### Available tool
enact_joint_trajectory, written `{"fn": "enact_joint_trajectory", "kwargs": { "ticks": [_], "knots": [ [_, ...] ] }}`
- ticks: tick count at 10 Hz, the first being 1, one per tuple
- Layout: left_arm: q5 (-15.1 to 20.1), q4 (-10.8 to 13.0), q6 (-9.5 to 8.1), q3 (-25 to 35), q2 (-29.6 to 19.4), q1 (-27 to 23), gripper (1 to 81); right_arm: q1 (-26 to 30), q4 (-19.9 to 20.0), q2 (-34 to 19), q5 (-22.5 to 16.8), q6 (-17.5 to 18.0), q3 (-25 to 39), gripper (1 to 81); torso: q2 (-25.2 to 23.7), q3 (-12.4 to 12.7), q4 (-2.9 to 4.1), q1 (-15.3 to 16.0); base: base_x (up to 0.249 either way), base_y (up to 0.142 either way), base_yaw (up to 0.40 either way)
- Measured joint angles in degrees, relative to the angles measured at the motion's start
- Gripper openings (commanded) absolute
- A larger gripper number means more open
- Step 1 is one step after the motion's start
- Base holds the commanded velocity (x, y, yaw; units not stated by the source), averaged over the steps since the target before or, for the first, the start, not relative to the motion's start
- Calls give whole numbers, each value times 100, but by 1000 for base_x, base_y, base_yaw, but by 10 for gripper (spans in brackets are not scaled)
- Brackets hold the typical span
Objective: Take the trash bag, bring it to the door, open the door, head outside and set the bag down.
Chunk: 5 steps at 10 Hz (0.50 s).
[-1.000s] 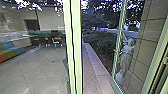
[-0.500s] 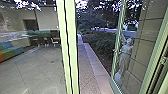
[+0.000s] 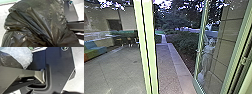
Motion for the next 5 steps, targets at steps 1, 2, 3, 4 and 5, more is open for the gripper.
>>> {"fn": "enact_joint_trajectory", "kwargs": {
  "ticks": [1,2,3,4,5],
  "knots": [
    [0,0,0,0,6,0,10,-1,9,44,2,44,7,811,0,0,0,0,0,-102,0],
    [0,0,0,0,12,0,10,-1,0,-7,2,0,5,811,0,0,0,0,0,-103,0],
    [-2,0,0,5,12,0,10,-11,0,1,2,2,7,811,0,0,0,0,0,-103,0],
    [0,0,0,5,12,0,10,-15,2,22,2,6,11,811,0,0,0,0,0,-103,0],
    [-2,2,0,5,12,0,10,-15,0,9,0,2,11,811,0,0,0,0,0,-109,0]
  ]
}}
